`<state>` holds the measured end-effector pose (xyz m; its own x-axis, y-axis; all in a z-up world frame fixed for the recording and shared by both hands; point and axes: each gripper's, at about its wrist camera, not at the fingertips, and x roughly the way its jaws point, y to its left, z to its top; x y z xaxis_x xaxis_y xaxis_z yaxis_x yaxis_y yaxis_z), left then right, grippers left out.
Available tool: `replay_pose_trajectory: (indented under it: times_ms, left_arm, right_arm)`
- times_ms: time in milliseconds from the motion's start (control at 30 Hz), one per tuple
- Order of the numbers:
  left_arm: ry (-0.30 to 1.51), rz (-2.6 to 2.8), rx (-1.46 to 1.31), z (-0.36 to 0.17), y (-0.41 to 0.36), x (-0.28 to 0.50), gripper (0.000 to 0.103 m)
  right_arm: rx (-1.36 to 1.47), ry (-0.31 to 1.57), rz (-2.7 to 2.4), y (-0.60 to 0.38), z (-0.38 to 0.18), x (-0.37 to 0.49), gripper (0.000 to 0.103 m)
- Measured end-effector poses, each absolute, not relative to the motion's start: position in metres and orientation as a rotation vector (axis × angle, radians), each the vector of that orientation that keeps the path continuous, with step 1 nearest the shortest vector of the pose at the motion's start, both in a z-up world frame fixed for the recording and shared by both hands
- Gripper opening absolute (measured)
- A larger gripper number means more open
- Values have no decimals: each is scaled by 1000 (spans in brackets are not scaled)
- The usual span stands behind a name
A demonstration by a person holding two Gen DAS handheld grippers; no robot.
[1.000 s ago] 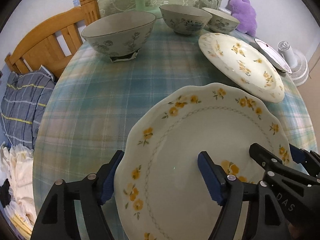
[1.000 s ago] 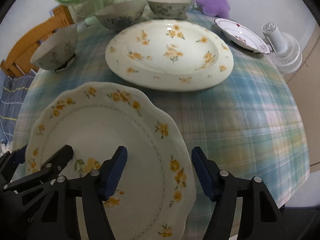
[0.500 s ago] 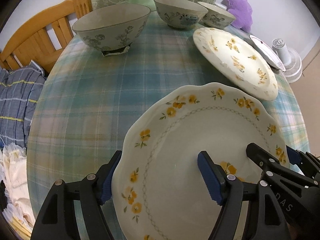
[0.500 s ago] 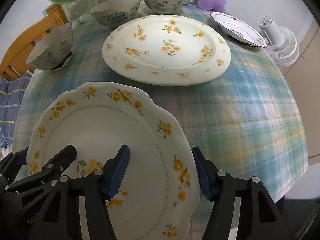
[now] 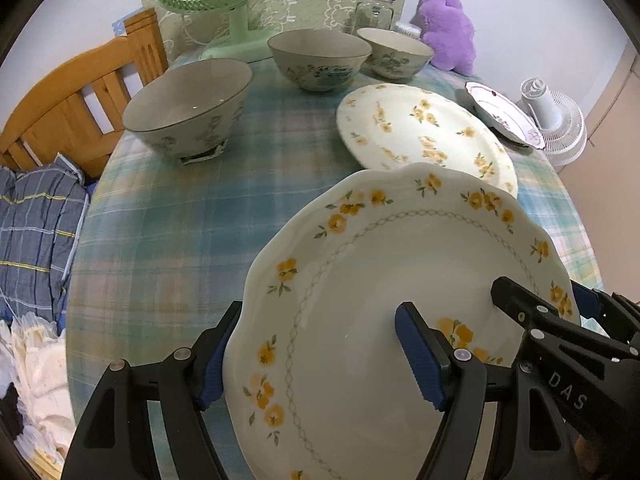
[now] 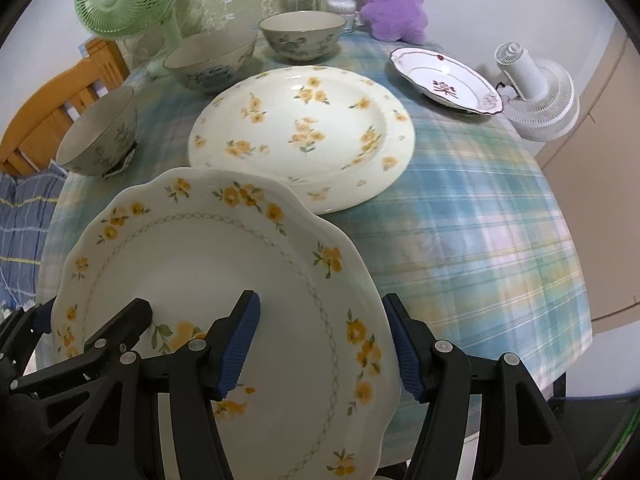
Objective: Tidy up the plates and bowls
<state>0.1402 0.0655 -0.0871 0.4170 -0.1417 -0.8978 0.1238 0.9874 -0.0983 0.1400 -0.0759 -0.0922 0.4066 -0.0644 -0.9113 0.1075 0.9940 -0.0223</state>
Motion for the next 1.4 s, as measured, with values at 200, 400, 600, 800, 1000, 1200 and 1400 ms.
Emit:
replay_pose_trajectory:
  times_ms: [200, 400, 600, 800, 1000, 1200, 1400]
  left_arm:
    - [1105, -180, -4, -81, 33, 147, 75]
    - [1097, -170, 11, -77, -5, 153, 75]
    - [1098, -157, 12, -77, -43, 158, 75]
    - [1112, -154, 17, -82, -81, 163, 75]
    - [1131, -156, 18, -88, -113, 167, 76]
    - [1159, -162, 25, -98, -147, 171, 76]
    - [1190, -155, 34, -109, -172, 175, 77]
  right_arm:
    - [49, 1121, -119, -103, -86, 144, 67]
    - [60, 1116, -117, -141, -82, 152, 67]
    - [56, 1117, -105, -180, -79, 161, 67]
    - [64, 1137, -99, -219, -82, 166, 67]
    - [73, 1154, -102, -256, -88, 171, 67]
    - [82, 1181, -112, -293, -97, 177, 67]
    - [96, 1212, -114, -322, -110, 181, 67]
